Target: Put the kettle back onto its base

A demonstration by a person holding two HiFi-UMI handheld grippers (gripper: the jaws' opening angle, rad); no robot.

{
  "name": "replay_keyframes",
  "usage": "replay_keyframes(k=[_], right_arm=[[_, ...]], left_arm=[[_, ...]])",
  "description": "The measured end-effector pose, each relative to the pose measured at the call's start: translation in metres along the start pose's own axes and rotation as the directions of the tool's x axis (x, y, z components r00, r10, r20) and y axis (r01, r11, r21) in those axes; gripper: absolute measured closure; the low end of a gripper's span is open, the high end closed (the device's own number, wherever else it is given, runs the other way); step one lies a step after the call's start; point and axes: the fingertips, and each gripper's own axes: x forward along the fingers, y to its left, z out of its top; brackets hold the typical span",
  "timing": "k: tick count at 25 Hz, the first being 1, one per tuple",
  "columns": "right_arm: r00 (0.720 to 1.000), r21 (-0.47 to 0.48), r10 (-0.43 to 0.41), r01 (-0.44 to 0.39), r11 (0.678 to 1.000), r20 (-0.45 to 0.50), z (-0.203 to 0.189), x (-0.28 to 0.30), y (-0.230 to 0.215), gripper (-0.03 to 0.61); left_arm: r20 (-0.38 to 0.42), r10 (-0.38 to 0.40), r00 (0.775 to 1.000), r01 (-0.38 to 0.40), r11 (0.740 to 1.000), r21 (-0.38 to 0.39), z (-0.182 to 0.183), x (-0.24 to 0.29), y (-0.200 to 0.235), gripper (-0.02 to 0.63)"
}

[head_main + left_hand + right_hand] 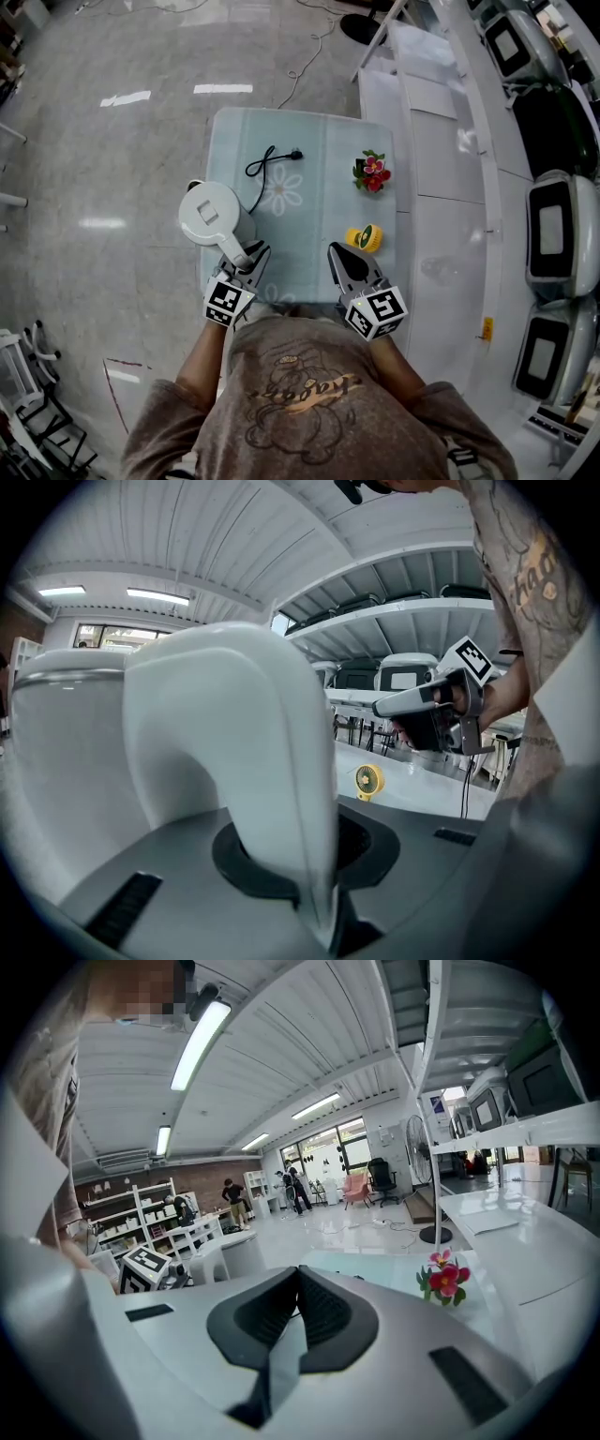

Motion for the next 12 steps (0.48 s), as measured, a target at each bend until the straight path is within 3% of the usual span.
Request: replay_keyframes(k=[12], right_arm=[[1.0,-0.002,0.003,-0.003,1.0,-0.02,-0.012,-0.013,0.002,0.581]], left_arm=[[-0.024,0.026,0.999,-0.025,0.998,0.049,-0.02,0.0,-0.009,0.545]])
